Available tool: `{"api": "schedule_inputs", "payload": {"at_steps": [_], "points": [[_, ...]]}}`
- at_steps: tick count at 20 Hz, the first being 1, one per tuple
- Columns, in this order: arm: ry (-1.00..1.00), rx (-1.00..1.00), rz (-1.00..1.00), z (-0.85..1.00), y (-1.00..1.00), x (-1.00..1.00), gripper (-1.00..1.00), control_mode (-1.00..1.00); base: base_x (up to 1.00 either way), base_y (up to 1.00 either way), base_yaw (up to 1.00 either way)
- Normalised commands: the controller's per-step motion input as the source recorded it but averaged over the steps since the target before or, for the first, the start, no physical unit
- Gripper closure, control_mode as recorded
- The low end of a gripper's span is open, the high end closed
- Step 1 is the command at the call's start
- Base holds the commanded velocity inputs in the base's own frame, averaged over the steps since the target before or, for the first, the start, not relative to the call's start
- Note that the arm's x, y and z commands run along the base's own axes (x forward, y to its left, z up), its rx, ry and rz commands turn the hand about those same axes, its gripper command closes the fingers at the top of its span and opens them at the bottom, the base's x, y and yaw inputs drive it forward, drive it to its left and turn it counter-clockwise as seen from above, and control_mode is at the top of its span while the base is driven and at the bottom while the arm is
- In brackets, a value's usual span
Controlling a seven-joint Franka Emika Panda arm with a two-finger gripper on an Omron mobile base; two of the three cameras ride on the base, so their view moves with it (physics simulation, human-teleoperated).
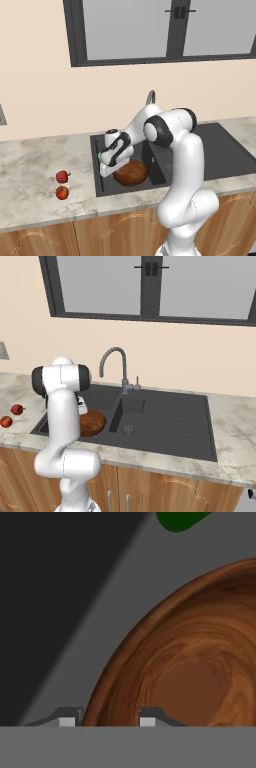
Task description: Remove the bell pepper and apple from the sink. Then move the bowl and cup from the counter to the sink for washing.
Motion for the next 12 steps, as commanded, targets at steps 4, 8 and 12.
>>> {"api": "schedule_inputs", "payload": {"at_steps": [4, 8, 12], "points": [[0.0, 0.0, -0.17, -0.06, 0.0, 0.0, -1.0, -1.0, 0.0, 0.0, 0.0], [0.0, 0.0, -0.17, 0.0, 0.0, 0.01, -1.0, -1.0, 0.0, 0.0, 0.0], [0.02, 0.0, -0.15, 0.09, 0.0, 0.03, -1.0, -1.0, 0.0, 0.0, 0.0]]}}
